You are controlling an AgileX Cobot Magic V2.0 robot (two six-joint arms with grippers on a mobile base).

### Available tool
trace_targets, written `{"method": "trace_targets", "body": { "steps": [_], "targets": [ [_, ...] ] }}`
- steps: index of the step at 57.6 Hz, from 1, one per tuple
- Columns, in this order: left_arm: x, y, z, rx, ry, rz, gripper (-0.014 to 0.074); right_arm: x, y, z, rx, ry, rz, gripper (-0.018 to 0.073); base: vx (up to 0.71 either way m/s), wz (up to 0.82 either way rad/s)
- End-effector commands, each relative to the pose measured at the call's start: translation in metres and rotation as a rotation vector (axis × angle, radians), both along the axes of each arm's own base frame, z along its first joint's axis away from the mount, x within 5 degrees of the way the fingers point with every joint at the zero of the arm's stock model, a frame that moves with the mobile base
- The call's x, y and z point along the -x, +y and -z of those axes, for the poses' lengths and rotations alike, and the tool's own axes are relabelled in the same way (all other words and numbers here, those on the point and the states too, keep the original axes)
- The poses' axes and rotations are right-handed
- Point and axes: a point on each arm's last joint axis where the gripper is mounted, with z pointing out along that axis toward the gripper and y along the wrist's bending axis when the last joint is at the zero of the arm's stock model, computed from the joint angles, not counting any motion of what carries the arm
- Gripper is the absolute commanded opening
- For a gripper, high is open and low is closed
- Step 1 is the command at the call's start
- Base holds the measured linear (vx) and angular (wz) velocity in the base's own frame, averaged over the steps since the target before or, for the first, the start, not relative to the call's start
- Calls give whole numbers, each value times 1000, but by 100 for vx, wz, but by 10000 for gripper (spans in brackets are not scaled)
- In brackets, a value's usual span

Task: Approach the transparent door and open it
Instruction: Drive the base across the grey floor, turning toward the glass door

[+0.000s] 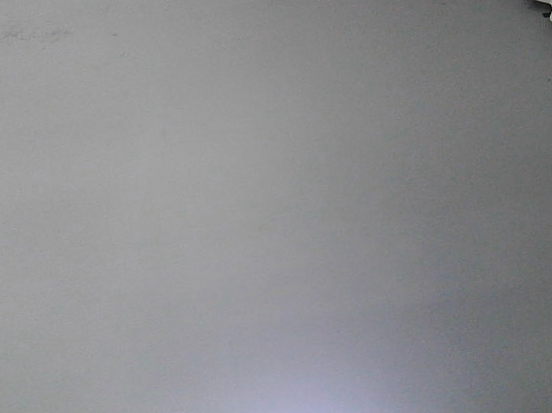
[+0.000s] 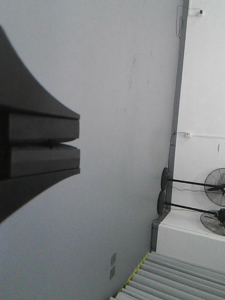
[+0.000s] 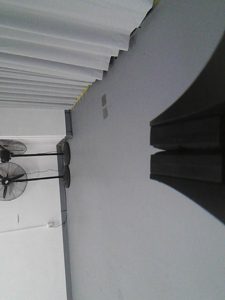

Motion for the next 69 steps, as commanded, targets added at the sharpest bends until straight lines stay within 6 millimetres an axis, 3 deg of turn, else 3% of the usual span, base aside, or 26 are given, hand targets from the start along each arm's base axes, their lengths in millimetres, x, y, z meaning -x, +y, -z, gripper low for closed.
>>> {"method": "trace_targets", "body": {
  "steps": [1,69],
  "targets": [
    [-1,1,3,7,-56,-7,-6,0,0,-4,18,-88,2,-8,0,0],
    [-1,1,3,7,-56,-7,-6,0,0,-4,18,-88,2,-8,3,0]
  ]
}}
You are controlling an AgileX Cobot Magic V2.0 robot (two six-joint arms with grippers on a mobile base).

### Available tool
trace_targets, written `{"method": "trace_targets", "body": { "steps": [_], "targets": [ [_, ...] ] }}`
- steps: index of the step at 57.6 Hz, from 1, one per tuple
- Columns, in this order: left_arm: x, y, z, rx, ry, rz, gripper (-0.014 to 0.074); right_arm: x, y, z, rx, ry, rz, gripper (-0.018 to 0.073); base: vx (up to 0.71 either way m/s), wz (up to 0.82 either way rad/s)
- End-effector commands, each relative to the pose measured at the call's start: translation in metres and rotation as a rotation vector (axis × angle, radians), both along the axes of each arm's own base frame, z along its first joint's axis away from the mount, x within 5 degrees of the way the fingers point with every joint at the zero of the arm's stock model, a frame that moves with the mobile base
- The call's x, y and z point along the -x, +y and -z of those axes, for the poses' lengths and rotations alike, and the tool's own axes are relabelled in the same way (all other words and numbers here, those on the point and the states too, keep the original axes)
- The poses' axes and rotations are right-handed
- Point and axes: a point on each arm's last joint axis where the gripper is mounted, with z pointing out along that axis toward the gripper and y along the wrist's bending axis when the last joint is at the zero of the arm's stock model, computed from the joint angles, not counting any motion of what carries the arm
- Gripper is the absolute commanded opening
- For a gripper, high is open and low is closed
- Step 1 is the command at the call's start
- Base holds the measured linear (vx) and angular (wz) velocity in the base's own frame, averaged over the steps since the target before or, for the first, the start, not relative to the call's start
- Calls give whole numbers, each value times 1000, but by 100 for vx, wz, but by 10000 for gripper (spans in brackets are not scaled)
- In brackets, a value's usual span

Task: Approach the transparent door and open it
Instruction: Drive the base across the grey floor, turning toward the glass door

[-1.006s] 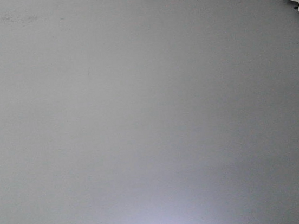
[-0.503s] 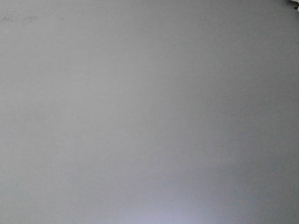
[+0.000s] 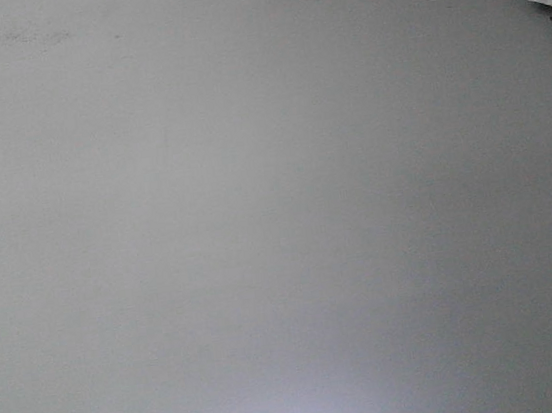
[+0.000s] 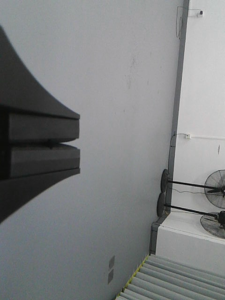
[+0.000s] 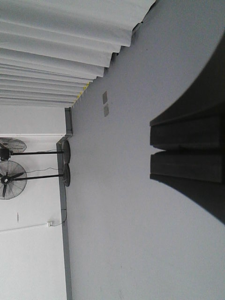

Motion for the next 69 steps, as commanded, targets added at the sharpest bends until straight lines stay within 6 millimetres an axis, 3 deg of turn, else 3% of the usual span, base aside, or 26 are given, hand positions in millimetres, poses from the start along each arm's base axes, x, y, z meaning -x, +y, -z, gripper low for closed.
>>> {"method": "trace_targets", "body": {
  "steps": [1,40,69],
  "targets": [
    [-1,1,3,7,-56,-7,-6,0,0,-4,18,-88,2,-8,14,1],
    [-1,1,3,7,-56,-7,-6,0,0,-4,18,-88,2,-8,22,8],
    [-1,1,3,7,-56,-7,-6,0,0,-4,18,-88,2,-8,40,6]
  ]
}}
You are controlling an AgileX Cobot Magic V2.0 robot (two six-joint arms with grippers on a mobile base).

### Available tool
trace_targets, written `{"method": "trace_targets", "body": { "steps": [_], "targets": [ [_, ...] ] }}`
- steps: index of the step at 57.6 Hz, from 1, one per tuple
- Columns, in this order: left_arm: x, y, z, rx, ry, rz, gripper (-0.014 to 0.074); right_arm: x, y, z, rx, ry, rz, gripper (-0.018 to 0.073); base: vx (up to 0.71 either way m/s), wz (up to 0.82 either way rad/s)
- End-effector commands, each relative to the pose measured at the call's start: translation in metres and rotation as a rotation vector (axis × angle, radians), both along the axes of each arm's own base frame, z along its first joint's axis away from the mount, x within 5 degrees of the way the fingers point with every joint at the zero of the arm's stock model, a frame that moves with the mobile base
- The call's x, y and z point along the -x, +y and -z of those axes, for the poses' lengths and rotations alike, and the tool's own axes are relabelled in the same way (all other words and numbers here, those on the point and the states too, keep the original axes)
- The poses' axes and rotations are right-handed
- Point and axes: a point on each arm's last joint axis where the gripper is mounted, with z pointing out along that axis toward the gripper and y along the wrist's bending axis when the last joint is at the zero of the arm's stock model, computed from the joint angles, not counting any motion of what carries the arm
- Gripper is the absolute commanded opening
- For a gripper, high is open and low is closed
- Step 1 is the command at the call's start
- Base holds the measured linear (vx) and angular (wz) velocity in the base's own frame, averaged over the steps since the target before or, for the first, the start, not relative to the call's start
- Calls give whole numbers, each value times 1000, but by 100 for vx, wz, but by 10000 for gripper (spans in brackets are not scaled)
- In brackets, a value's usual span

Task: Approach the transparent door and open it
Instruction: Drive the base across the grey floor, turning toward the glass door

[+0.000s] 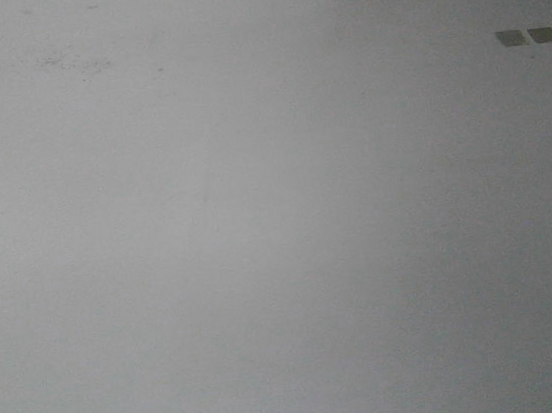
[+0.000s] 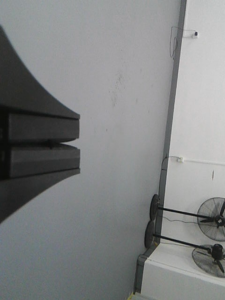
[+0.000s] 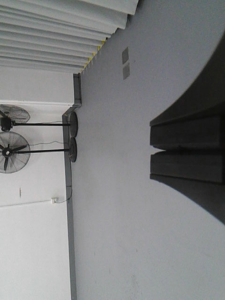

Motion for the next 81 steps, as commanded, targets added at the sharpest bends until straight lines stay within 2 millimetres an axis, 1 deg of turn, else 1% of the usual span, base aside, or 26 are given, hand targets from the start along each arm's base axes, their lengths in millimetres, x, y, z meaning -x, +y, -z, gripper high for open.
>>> {"method": "trace_targets", "body": {
  "steps": [1,49,64,81],
  "targets": [
    [-1,1,3,8,-56,-7,-6,0,0,-4,18,-88,2,-8,49,9],
    [-1,1,3,8,-56,-7,-6,0,0,-4,18,-88,2,-8,55,10],
    [-1,1,3,8,-56,-7,-6,0,0,-4,18,-88,2,-8,56,44],
    [-1,1,3,8,-56,-7,-6,0,0,-4,18,-88,2,-8,57,74]
  ]
}}
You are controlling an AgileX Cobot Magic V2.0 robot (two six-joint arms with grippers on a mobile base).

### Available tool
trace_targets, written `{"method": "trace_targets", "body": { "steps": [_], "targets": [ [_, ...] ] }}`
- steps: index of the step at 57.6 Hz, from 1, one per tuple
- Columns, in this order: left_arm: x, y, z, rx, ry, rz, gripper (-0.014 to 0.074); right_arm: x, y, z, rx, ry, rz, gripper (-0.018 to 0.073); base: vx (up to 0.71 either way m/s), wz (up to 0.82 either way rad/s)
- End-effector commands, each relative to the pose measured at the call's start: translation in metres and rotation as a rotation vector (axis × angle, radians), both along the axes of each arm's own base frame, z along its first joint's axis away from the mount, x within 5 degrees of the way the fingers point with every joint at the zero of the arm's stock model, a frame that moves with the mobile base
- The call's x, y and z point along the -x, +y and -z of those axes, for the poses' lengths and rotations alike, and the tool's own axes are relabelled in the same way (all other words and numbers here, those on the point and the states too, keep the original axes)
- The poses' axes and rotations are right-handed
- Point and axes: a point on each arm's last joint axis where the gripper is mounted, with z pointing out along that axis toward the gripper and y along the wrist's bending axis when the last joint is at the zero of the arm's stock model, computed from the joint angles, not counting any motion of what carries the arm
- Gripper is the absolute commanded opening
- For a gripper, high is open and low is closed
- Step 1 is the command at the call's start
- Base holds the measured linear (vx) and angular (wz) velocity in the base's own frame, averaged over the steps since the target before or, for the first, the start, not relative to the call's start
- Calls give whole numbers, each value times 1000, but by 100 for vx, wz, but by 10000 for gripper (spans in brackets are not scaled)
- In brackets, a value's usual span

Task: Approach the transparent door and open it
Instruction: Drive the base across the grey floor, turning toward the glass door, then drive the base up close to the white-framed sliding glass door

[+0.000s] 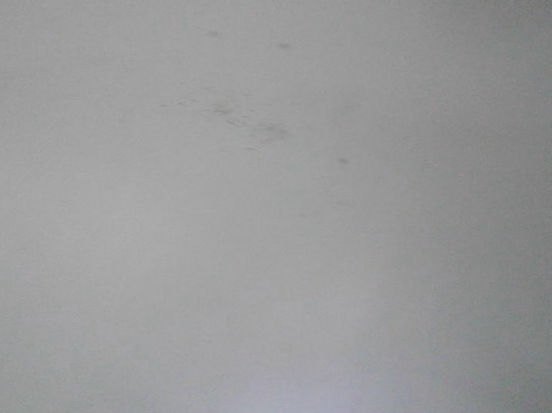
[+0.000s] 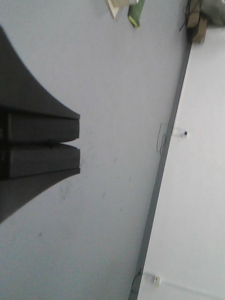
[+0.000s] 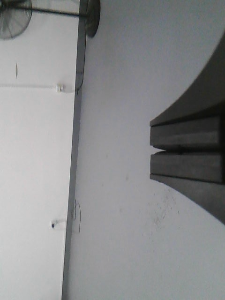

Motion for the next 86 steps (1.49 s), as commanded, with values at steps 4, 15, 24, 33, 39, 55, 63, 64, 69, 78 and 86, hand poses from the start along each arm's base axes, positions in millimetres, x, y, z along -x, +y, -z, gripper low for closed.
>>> {"method": "trace_targets", "body": {
  "steps": [4,15,24,33,39,55,63,64,69,78,86],
  "targets": [
    [-1,1,3,9,-56,-7,-6,0,0,-4,18,-88,2,-8,59,84],
    [-1,1,3,9,-56,-7,-6,0,0,-4,18,-88,2,-8,60,82],
    [-1,1,3,9,-56,-7,-6,0,0,-4,18,-88,2,-8,61,74],
    [-1,1,3,9,-56,-7,-6,0,0,-4,18,-88,2,-8,60,67],
    [-1,1,3,9,-56,-7,-6,0,0,-4,18,-88,2,-8,59,65],
    [-1,1,3,9,-56,-7,-6,0,0,-4,18,-88,2,-8,58,60],
    [-1,1,3,9,-56,-7,-6,0,0,-4,18,-88,2,-8,58,52],
    [-1,1,3,9,-56,-7,-6,0,0,-4,18,-88,2,-8,59,48],
    [-1,1,3,9,-56,-7,-6,0,0,-4,18,-88,2,-8,59,48],
    [-1,1,3,9,-56,-7,-6,0,0,-4,18,-88,2,-8,59,47],
    [-1,1,3,9,-56,-7,-6,0,0,-4,18,-88,2,-8,59,45]
  ]
}}
